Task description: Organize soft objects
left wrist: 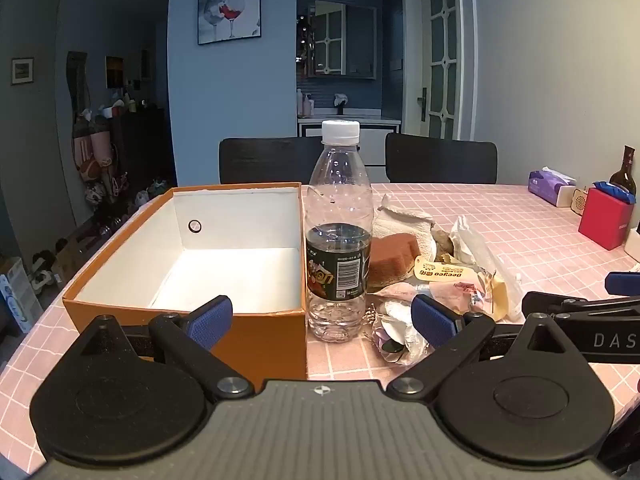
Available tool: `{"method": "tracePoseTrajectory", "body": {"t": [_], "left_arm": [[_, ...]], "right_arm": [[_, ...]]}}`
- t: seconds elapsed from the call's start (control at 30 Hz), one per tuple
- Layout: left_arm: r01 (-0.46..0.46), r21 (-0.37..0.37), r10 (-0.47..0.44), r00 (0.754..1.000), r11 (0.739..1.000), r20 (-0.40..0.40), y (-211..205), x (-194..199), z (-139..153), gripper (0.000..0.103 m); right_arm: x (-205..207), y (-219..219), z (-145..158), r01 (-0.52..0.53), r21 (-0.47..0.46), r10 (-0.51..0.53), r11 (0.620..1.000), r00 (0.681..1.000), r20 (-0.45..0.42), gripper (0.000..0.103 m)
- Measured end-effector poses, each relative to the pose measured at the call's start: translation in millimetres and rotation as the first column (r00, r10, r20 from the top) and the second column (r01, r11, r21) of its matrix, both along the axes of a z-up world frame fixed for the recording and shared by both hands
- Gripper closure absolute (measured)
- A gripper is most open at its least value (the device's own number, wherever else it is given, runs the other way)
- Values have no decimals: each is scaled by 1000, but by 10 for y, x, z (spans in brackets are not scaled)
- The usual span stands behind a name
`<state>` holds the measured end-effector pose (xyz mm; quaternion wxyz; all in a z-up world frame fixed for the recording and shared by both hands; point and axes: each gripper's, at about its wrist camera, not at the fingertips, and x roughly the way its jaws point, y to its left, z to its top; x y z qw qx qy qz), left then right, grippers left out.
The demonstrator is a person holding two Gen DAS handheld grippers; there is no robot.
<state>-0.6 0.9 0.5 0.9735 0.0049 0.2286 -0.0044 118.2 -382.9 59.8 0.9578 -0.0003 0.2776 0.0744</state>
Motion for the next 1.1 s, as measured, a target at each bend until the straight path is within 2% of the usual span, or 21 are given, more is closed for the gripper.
{"method": "tracePoseTrajectory", "body": {"t": [0.07, 0.13, 0.2, 1.1], "left_arm": [[-3, -11, 3, 1000, 1000, 0, 13, -8, 5, 0], [-7, 33, 7, 1000, 999, -6, -86, 15, 0, 0], [1, 12, 0, 1000, 1000, -18, -59, 58, -30, 0], [-10, 11, 10, 1000, 1000, -25, -17, 81, -51, 0]], "right_arm": [[3, 4, 0, -4, -4, 4, 1000, 1000, 1, 2], [30, -18, 7, -5, -7, 5, 1000, 1000, -1, 2], [36, -22, 2, -11, -11, 11, 1000, 1000, -4, 2], [63, 35, -24, -14, -11, 14, 1000, 1000, -24, 2]]}}
